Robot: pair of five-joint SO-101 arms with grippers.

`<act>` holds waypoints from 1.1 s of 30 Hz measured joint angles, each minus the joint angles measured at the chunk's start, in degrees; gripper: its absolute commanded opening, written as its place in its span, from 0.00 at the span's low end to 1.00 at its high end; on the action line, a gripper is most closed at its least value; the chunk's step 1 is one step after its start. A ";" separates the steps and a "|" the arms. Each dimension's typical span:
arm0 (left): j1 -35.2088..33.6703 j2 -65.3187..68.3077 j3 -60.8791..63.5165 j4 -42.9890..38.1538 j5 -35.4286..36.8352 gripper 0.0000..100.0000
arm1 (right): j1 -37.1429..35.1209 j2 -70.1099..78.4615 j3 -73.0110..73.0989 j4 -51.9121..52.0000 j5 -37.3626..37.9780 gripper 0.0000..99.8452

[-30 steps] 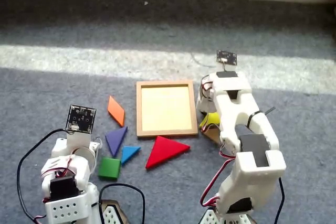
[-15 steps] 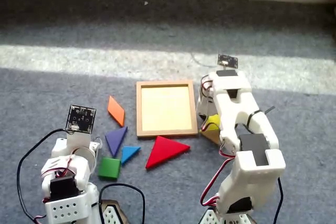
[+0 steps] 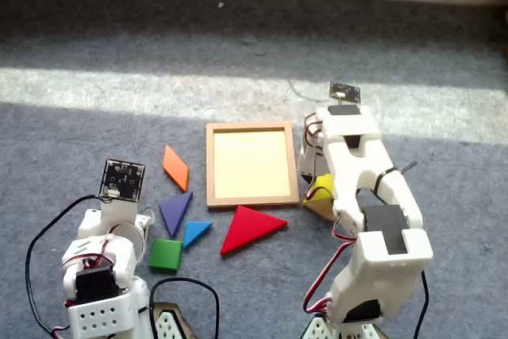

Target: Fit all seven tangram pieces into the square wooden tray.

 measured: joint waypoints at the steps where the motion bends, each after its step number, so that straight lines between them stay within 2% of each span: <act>1: 0.00 0.00 0.00 0.00 0.00 0.21 | -0.09 0.53 0.00 0.18 0.00 0.31; 12: 0.00 0.00 0.00 0.00 0.00 0.21 | -0.09 0.53 -0.09 1.41 0.00 0.31; 18: 0.00 0.00 0.00 0.00 0.00 0.21 | -1.41 0.53 -0.09 0.97 0.00 0.24; 33: 0.00 0.00 0.00 0.00 0.00 0.21 | -1.85 -3.25 0.09 -0.44 0.18 0.24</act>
